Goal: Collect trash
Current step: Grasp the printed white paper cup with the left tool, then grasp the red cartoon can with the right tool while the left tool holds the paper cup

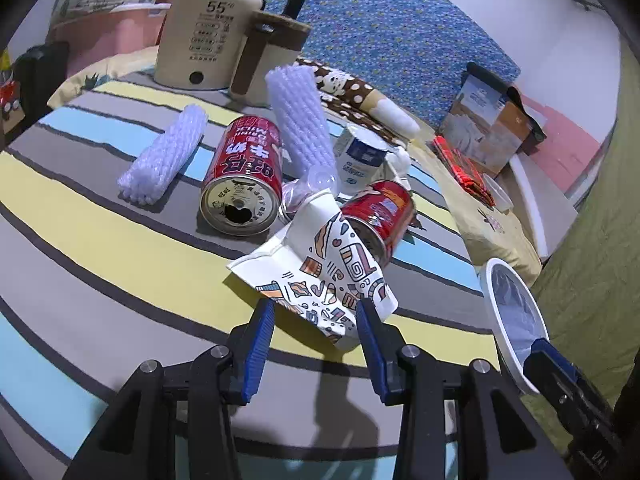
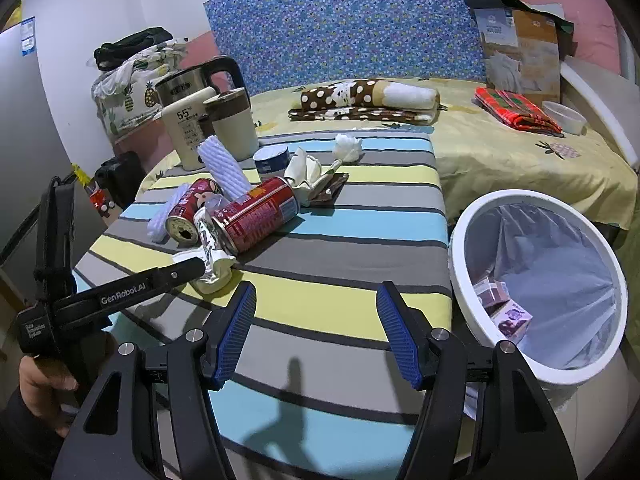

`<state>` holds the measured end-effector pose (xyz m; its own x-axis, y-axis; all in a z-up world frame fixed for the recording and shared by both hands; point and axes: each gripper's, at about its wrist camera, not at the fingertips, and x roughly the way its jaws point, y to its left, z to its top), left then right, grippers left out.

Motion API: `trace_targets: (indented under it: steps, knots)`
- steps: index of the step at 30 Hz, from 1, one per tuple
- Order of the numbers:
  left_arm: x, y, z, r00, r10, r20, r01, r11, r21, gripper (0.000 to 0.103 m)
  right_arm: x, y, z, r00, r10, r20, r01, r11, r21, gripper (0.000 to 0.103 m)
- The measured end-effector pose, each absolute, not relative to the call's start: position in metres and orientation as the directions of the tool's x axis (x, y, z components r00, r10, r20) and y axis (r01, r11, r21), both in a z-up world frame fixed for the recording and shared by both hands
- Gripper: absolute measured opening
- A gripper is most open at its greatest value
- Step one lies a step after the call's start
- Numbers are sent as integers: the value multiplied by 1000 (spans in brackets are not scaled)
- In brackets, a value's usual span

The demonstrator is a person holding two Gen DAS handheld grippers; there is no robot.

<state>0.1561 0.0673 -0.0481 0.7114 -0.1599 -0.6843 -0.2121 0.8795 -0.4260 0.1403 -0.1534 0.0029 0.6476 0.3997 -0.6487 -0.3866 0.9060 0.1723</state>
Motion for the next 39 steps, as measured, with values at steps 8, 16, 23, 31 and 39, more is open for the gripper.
trace_targets:
  steps: [8,16,23,31,39]
  knots:
    - [165,70,-50,725,-160,-669,-194,886,-421,19,147,-144,-1,630,402,-665,-396,902,170,64]
    - [146,75,-32,762,-99,-639,-160,929,-335,7,156,-125,2,619,421,-663,-409,894,185,64]
    - [135,97,-30,773,-44,-633,-192,934,-300,7,176,-102,0,624,423,-657,-378,899,219,64]
    - [127,117,-26,783,-8,-621,-211,937,-279,7,201,-76,-11,617,397,-680,-322,915,242,71]
    - [129,125,-29,782,-16,-623,-209,935,-286,7,205,-80,-18,599,339,-725,-288,937,199,71]
